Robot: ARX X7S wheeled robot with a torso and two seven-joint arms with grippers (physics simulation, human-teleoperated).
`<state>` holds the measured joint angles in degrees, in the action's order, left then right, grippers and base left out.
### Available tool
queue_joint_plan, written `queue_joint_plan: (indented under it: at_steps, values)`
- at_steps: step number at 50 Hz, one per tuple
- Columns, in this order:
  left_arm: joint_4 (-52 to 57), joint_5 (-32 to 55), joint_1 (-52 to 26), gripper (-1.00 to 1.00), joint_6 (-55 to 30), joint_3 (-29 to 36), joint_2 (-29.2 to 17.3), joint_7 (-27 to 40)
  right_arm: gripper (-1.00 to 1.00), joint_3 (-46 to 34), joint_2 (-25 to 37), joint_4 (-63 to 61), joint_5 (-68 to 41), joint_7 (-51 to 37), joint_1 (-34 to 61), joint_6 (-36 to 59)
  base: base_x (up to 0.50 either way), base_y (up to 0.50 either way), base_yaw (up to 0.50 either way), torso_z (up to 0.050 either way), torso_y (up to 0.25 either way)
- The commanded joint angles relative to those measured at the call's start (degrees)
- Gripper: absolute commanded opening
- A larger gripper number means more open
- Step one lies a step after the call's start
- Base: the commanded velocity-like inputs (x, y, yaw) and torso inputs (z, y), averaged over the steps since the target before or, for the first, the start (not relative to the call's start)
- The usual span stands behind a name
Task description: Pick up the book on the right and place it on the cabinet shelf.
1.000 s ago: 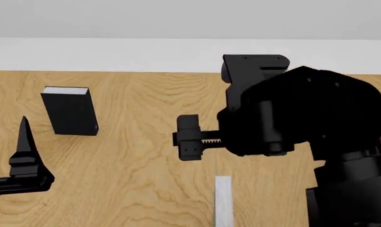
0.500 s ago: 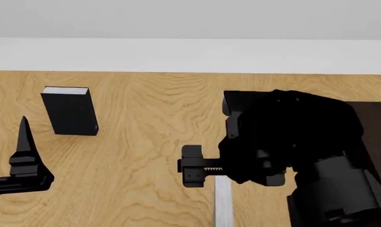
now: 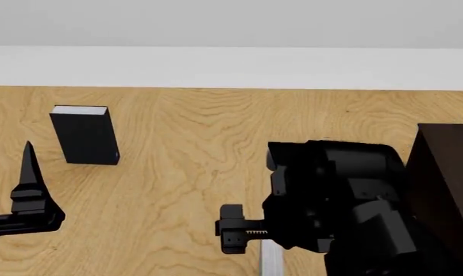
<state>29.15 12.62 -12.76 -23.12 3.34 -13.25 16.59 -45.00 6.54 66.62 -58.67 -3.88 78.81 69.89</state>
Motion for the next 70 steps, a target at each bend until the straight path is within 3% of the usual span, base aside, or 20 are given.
queue_joint_plan:
  at_steps: [1, 14, 34, 35, 42, 57, 70]
  values:
    - [-0.6, 0.0, -0.1, 1.00, 0.6, 0.3, -0.2, 0.2, 1.00, -1.4, -0.3, 2.7, 1.4, 2.5, -1.2, -1.8, 0.00, 0.00, 0.00, 0.000, 0.000]
    - [-0.8, 0.2, -0.3, 1.00, 0.6, 0.7, -0.4, 0.6, 1.00, -2.8, -2.8, 8.2, 5.2, 8.2, -1.8, -5.3, 0.00, 0.00, 0.00, 0.000, 0.000]
    - [-0.5, 0.6, -0.3, 1.00, 0.4, 0.9, -0.9, 1.3, 1.00, 8.3, -3.9, 8.3, 19.4, 10.1, -4.4, -4.6, 0.00, 0.00, 0.00, 0.000, 0.000]
    - [-0.5, 0.6, -0.3, 1.00, 0.4, 0.9, -1.0, 1.3, -1.00, 8.9, -4.0, 8.3, 20.1, 10.3, -4.2, -4.2, 0.00, 0.00, 0.00, 0.000, 0.000]
    - [-0.4, 0.7, -0.1, 1.00, 0.6, 1.1, -1.1, 1.5, -1.00, 10.4, -4.0, 6.3, 21.9, 8.7, -2.4, -2.9, 0.00, 0.00, 0.00, 0.000, 0.000]
    - [0.2, 1.3, 0.0, 1.00, 0.4, 1.0, -1.5, 1.9, -1.00, 16.0, 2.6, -26.8, 17.1, -11.7, -6.5, 11.2, 0.00, 0.00, 0.00, 0.000, 0.001]
    - [0.1, 1.6, -0.1, 1.00, 0.5, 1.1, -1.8, 2.1, -1.00, 12.8, 1.1, -31.1, 20.9, -22.5, -8.1, 14.7, 0.00, 0.00, 0.00, 0.000, 0.001]
